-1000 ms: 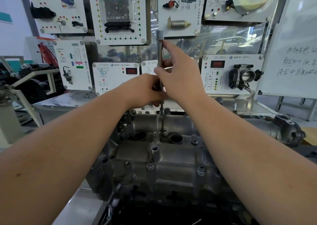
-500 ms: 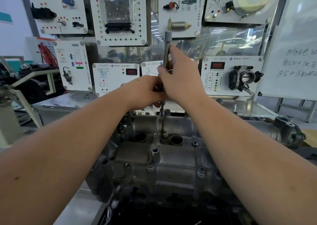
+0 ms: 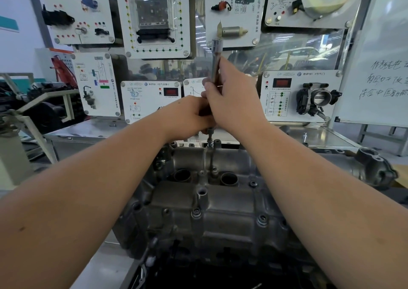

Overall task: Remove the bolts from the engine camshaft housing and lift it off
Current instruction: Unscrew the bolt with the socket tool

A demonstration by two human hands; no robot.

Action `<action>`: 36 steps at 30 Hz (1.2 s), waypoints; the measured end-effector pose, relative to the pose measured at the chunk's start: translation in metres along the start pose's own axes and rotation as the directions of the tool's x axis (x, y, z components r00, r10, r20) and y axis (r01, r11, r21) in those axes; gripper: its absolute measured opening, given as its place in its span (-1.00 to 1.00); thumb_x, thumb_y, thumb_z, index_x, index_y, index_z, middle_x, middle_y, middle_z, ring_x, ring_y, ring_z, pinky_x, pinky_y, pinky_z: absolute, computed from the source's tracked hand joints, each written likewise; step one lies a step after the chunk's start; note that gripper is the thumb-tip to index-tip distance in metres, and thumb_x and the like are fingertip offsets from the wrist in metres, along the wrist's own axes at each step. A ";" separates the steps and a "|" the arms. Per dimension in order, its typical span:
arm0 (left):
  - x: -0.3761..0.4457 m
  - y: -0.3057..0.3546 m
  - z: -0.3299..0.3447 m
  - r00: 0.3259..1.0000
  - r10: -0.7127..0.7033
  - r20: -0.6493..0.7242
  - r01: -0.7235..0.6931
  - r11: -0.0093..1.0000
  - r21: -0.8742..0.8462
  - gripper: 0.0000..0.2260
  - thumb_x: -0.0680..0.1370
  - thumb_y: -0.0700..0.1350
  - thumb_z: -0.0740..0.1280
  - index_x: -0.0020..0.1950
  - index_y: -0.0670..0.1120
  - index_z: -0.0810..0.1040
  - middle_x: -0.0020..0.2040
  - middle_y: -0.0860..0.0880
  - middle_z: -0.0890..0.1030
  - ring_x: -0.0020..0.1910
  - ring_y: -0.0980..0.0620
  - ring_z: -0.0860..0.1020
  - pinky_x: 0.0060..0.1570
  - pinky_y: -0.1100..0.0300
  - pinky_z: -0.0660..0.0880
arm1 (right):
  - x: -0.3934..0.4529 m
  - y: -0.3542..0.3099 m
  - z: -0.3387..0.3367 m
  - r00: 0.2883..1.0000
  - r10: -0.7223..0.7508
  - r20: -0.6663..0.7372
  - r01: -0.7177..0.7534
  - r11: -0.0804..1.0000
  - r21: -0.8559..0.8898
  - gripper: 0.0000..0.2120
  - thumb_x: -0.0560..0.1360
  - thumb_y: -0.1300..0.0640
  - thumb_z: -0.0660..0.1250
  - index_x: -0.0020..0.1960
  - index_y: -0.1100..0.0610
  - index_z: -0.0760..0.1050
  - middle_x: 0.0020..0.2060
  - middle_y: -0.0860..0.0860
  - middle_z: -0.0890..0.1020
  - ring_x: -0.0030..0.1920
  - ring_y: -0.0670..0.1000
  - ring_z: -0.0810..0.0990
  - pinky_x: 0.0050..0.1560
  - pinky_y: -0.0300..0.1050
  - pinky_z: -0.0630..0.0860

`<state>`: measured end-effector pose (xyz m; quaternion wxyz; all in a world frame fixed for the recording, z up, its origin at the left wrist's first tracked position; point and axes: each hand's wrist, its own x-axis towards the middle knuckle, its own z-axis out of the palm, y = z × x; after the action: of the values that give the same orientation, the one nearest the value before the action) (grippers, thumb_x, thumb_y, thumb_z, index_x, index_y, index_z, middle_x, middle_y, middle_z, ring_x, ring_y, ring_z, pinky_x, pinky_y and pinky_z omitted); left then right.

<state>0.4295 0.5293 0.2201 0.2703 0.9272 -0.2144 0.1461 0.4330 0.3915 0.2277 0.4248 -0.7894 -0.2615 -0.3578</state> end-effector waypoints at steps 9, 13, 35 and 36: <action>0.003 -0.003 0.000 1.000 -0.019 -0.005 0.019 1.000 0.002 -0.90 0.59 0.04 0.35 0.00 0.08 0.63 -0.17 0.10 0.73 -0.21 0.20 0.68 -0.06 0.12 0.61 | -0.001 -0.001 -0.001 0.999 -0.005 -0.034 0.004 0.999 -0.034 -0.68 0.57 0.13 0.31 0.32 0.06 0.48 -0.17 -0.12 0.62 -0.23 -0.18 0.55 -0.29 -0.36 0.39; 0.001 -0.002 0.000 1.000 -0.020 -0.008 0.020 1.000 -0.001 -0.90 0.59 0.01 0.34 -0.02 0.06 0.64 -0.15 0.07 0.73 -0.10 0.05 0.70 -0.03 0.05 0.63 | 0.001 -0.001 0.000 1.000 0.026 0.015 -0.026 1.000 -0.014 -0.69 0.63 0.17 0.23 0.36 0.14 0.38 -0.13 0.03 0.64 -0.09 0.02 0.67 -0.05 0.01 0.62; 0.002 0.001 0.002 0.999 -0.026 0.035 0.026 1.000 -0.002 -0.96 0.60 -0.01 0.33 -0.02 0.12 0.57 -0.11 0.08 0.72 -0.24 0.21 0.69 -0.07 0.18 0.58 | -0.002 0.000 -0.002 1.000 0.005 -0.007 -0.005 0.999 -0.038 -0.49 0.61 0.09 0.29 0.53 0.00 0.26 -0.19 -0.10 0.60 -0.23 -0.13 0.58 -0.26 -0.39 0.44; 0.002 0.000 0.002 0.999 -0.021 0.034 0.021 1.000 -0.004 -0.95 0.59 0.01 0.35 0.02 0.09 0.58 -0.09 0.07 0.72 -0.24 0.21 0.70 -0.04 0.16 0.58 | -0.001 0.000 -0.002 1.000 -0.001 -0.022 0.001 0.999 -0.037 -0.54 0.60 0.11 0.31 0.48 0.00 0.32 -0.19 -0.14 0.59 -0.22 -0.18 0.56 -0.32 -0.46 0.38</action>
<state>0.4316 0.5270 0.2194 0.2701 0.9312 -0.2094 0.1269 0.4315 0.3896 0.2274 0.4129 -0.7930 -0.2507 -0.3712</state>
